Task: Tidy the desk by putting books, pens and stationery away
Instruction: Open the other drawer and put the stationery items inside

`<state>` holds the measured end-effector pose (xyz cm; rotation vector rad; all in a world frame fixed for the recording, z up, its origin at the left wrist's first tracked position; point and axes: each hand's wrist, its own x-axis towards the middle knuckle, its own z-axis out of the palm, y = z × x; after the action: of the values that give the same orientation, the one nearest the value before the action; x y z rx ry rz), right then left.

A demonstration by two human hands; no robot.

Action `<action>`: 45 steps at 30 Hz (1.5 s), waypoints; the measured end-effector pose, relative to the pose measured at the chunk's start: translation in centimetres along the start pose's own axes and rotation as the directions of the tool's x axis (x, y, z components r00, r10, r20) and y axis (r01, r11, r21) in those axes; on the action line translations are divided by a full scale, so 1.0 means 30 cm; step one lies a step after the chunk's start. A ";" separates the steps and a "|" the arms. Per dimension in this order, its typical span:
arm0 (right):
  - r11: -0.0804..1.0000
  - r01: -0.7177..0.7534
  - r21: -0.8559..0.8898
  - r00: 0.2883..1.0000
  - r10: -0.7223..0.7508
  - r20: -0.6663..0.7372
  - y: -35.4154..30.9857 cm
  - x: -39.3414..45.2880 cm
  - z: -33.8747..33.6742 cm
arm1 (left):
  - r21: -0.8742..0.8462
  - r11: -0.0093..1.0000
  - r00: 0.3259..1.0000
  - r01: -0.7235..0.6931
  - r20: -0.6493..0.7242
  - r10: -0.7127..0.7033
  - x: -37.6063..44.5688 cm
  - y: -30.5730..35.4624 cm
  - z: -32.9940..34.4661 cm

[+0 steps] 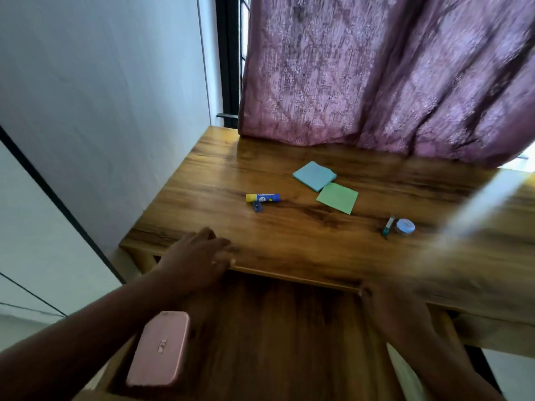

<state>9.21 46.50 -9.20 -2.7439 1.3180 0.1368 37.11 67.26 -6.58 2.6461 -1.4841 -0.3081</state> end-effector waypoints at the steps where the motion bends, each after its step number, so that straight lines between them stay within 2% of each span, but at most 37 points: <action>1: 0.997 0.073 0.030 0.997 -0.072 -0.033 -0.039 0.060 -0.004 | -0.031 0.999 1.000 0.011 -0.012 -0.011 0.089 0.004 -0.006; 2: 0.989 0.137 0.055 0.990 -0.137 0.010 -0.126 0.110 -0.041 | -0.069 0.998 0.999 -0.004 -0.046 0.001 0.169 0.013 -0.017; 3: 0.969 0.238 0.069 0.971 -0.235 -0.049 -0.189 0.178 -0.049 | -0.101 0.995 0.994 -0.020 -0.107 0.009 0.245 0.021 -0.016; 5: 0.936 0.351 0.038 0.933 -0.345 -0.105 -0.321 0.278 -0.098 | -0.154 0.988 0.986 -0.024 -0.168 -0.002 0.371 0.031 0.002; 7: 0.913 0.407 -0.020 0.903 -0.405 -0.144 -0.421 0.373 -0.132 | -0.191 0.982 0.986 0.001 -0.166 -0.033 0.460 0.046 0.027; 10: 0.912 0.409 0.004 0.908 -0.407 -0.097 -0.512 0.521 -0.125 | -0.263 0.964 0.984 0.048 -0.154 -0.091 0.533 0.056 0.089; 14: 0.912 0.409 -0.022 0.911 -0.409 -0.053 -0.572 0.649 -0.080 | -0.233 0.972 0.946 -0.013 -0.319 -0.064 0.548 0.051 0.172; 17: 0.902 0.433 -0.006 0.902 -0.433 -0.008 -0.594 0.670 -0.039 | -0.279 0.959 0.935 -0.050 -0.351 -0.053 0.546 0.036 0.192; 20: 0.902 0.431 -0.015 0.889 -0.428 -0.164 -0.598 0.686 -0.026 | -0.446 0.890 0.943 -0.098 -0.328 -0.061 0.532 0.007 0.183; 23: 0.910 0.400 -0.112 0.877 -0.415 -0.243 -0.587 0.706 -0.024 | -0.512 0.853 0.983 -0.106 -0.185 0.011 0.466 -0.006 0.151; 26: 0.928 0.322 -0.186 0.917 -0.355 -0.183 -0.550 0.725 -0.013 | -0.526 0.840 0.989 -0.136 -0.027 0.143 0.339 -0.031 0.132; 28: 0.958 0.273 -0.082 0.949 -0.283 -0.143 -0.525 0.682 -0.012 | -0.538 0.823 0.970 -0.181 0.040 0.239 0.228 -0.062 0.131; 31: 0.971 0.224 0.083 0.970 -0.214 -0.113 -0.479 0.480 -0.007 | -0.428 0.837 0.915 -0.341 0.053 0.400 0.050 -0.101 0.162; 34: 0.918 0.245 0.311 0.969 -0.240 -0.055 -0.439 0.171 0.010 | -0.099 0.885 0.873 -0.454 0.148 0.465 -0.115 -0.100 0.216; 37: 0.885 0.134 0.446 0.951 -0.242 0.194 -0.472 -0.065 0.092 | 0.064 0.920 0.893 -0.386 0.277 0.355 -0.208 -0.064 0.244; 40: 0.884 -0.025 0.467 0.863 -0.217 0.457 -0.550 -0.148 0.235 | 0.171 0.939 0.906 -0.299 0.360 0.223 -0.220 -0.041 0.258; 45: 0.816 -0.214 0.537 0.819 -0.150 0.554 -0.610 -0.139 0.371 | 0.291 0.902 0.900 -0.318 0.392 0.191 -0.198 -0.032 0.324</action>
<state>20.46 62.47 -18.88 -1.9296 1.0070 0.4480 32.76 73.00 -15.45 2.7006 -2.1672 -0.5743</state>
